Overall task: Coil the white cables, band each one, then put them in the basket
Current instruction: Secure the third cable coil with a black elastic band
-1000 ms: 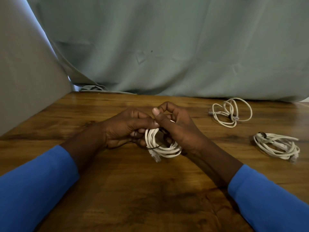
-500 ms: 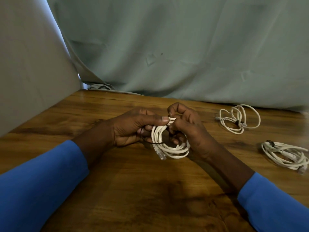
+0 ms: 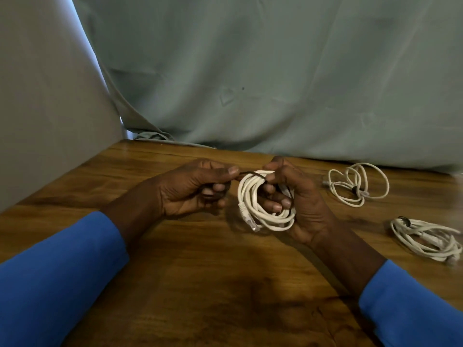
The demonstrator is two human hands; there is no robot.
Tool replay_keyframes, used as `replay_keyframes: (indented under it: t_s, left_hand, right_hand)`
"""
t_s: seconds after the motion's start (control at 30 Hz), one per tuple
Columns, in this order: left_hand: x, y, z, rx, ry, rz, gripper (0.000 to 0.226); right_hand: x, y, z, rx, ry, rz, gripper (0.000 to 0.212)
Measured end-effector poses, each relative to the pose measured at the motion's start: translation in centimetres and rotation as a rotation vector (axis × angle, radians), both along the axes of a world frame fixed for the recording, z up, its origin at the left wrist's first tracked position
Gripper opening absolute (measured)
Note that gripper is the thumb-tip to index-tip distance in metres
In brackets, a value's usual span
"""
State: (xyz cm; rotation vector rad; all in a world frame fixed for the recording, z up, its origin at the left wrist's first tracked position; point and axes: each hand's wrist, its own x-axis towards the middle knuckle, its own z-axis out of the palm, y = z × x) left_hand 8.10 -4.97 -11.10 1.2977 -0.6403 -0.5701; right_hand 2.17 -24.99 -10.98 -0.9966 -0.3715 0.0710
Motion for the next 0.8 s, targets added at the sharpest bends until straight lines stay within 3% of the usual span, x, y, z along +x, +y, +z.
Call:
replay_keyframes:
  t_s: [0.1, 0.4, 0.6, 0.73, 0.8]
  left_hand:
    - [0.9, 0.6, 0.0, -0.028, -0.095, 0.103, 0.034]
    - [1.2, 1.1, 0.6, 0.033, -0.115, 0.036, 0.041]
    - [2.5, 2.4, -0.1, 0.071, 0.001, 0.020, 0.013]
    - [3.1, 3.0, 0.0, 0.052, 0.072, -0.045, 0.040]
    - [2.9, 2.6, 0.2, 0.048, 0.047, -0.060, 0.042]
  right_hand:
    - [-0.1, -0.3, 0.3, 0.004, -0.004, 0.011, 0.014]
    - [0.1, -0.1, -0.1, -0.021, -0.060, 0.111, 0.013]
    - [0.0, -0.5, 0.5, 0.010, -0.057, 0.073, 0.013]
    - [-0.2, -0.8, 0.9, 0.037, -0.018, 0.027, 0.013]
    - [-0.2, -0.9, 1.2, 0.047, -0.018, 0.030, 0.011]
